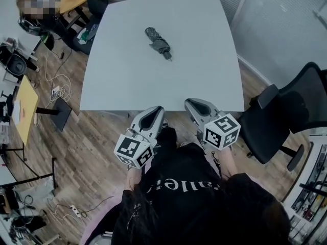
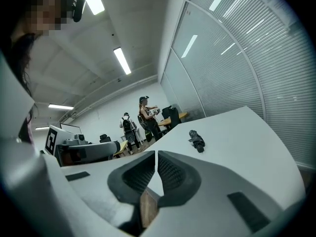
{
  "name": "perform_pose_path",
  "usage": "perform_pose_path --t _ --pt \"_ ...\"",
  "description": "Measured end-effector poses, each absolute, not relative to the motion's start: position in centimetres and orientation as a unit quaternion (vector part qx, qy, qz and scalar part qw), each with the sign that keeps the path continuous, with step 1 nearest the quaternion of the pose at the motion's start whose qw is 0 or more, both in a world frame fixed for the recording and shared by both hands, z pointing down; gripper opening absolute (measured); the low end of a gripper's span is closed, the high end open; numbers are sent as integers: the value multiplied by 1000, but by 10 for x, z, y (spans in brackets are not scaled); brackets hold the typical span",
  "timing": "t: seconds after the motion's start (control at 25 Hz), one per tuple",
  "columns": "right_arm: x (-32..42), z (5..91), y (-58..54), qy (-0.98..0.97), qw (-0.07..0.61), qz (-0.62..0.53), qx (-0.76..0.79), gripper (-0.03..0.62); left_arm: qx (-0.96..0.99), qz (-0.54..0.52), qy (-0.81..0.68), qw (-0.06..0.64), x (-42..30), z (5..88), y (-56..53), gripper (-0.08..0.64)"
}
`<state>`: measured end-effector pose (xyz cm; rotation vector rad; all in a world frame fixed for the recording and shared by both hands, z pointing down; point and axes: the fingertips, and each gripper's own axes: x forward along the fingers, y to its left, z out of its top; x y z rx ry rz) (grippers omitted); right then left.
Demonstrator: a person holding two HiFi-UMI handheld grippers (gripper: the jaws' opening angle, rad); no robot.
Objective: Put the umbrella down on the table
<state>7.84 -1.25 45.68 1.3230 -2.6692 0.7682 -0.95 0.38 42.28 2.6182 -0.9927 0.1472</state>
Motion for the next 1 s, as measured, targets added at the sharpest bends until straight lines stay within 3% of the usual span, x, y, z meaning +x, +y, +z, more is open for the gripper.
perform_pose_path --t 1.0 --pt "84 458 78 -877 50 222 423 23 922 48 -351 157 -4 426 96 34"
